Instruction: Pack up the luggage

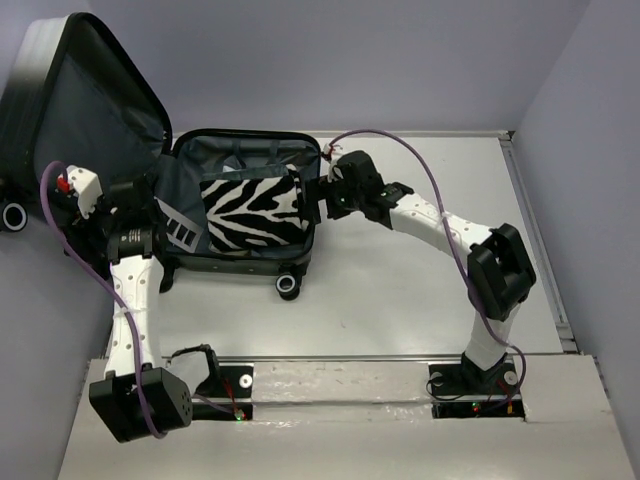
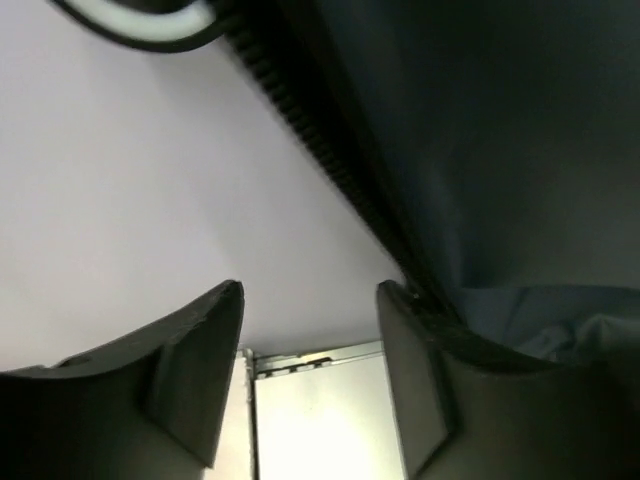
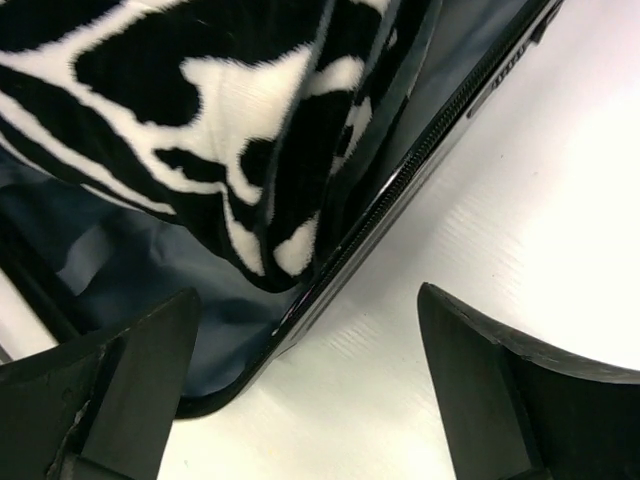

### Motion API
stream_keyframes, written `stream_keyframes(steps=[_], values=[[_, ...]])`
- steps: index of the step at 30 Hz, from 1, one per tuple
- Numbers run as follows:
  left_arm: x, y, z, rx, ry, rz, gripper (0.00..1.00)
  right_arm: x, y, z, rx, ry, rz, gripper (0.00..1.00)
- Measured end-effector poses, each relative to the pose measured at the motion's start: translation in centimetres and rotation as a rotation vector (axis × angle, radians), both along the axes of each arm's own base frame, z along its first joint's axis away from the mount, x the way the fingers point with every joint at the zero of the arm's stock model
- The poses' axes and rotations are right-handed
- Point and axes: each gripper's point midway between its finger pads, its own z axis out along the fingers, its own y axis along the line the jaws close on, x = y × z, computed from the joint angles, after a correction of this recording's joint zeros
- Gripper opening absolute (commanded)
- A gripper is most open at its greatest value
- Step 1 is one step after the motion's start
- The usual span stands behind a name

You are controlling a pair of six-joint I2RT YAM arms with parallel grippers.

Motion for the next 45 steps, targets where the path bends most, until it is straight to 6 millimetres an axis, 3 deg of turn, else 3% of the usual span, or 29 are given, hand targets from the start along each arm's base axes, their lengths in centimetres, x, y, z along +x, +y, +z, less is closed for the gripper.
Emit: stream_keyframes(steps=[2,3,4,5,6,7,10,12,15,18,21,25,26,28,31,32,35,37,39,41,43,45], values=[[0.5,0.0,0.1,-0.001,-0.006,-0.013,0.42,0.3,0.2,-1.8,-0.015,0.03,-0.009,0.79],[0.7,0.0,0.2,-0.002,-0.009,-0.021,0.35,0.4,0.3,-2.4,-0.019,0.042,-0.015,0.66],[1.0,0.0,0.3,-0.004,-0.018,-0.031,0.26,0.5,0.4,-3.8,-0.032,0.065,-0.023,0.6],[1.3,0.0,0.4,-0.006,-0.026,-0.041,0.09,0.6,0.5,-4.7,-0.038,0.083,-0.031,0.55],[1.7,-0.1,0.6,-0.007,-0.037,-0.059,0.06,0.7,0.5,-5.6,-0.042,0.1,-0.039,0.44],[2.0,-0.2,0.8,-0.006,-0.042,-0.074,0.06,0.9,0.8,-6.2,-0.031,0.117,-0.044,0.24],[2.7,-0.4,1.1,-0.003,-0.064,-0.097,0.06,1.0,1.3,-6.1,-0.002,0.131,-0.075,0.07],[3.2,-1.2,1.2,0.0,-0.064,-0.128,0.06,1.3,1.1,-6.0,-0.001,0.136,-0.13,0.07],[4.2,-3.9,1.7,0.019,-0.064,-0.22,0.06,1.9,0.6,-6.0,0.003,0.139,-0.192,0.07],[6.3,-11.0,2.1,0.041,-0.102,-0.471,0.06,2.1,0.1,-5.9,0.005,0.136,-0.207,0.07],[6.3,-17.0,2.2,0.059,-0.104,-0.674,0.06,2.0,-0.1,-6.0,0.014,0.127,-0.21,0.07],[4.6,-22.6,3.4,0.059,-0.157,-0.869,0.06,1.7,-0.5,-5.9,0.02,0.121,-0.215,0.07],[4.1,-24.9,3.6,0.057,-0.16,-0.955,0.06,1.5,-0.7,-5.9,0.018,0.122,-0.218,0.07],[3.7,-26.0,3.8,0.066,-0.151,-0.996,0.12,1.3,-1.1,-5.9,0.014,0.124,-0.221,0.07],[3.4,-24.8,3.9,0.083,-0.142,-0.963,0.27,1.2,-1.4,-6.0,0.008,0.125,-0.222,0.07],[3.2,-23.7,4.1,0.082,-0.161,-0.934,0.39,1.2,-1.4,-6.0,0.007,0.126,-0.221,0.07],[0.5,-18.2,5.4,0.055,-0.285,-0.812,0.52,1.2,-1.4,-6.0,0.007,0.125,-0.22,0.07],[-2.0,-14.6,6.9,0.008,-0.397,-0.711,0.56,1.2,-1.4,-5.9,0.007,0.126,-0.218,0.07],[-4.0,-12.4,8.5,-0.043,-0.513,-0.662,0.58,1.1,-1.4,-5.9,0.006,0.128,-0.217,0.07],[-4.6,-12.1,9.3,-0.081,-0.576,-0.661,0.61,1.1,-1.4,-5.9,0.002,0.13,-0.217,0.07],[-3.9,-13.1,9.1,-0.082,-0.547,-0.69,0.66,1.1,-1.5,-5.9,0.001,0.13,-0.215,0.07],[-1.8,-15.6,9.0,-0.049,-0.473,-0.721,0.75,1.1,-1.5,-5.9,-0.001,0.129,-0.214,0.07]])
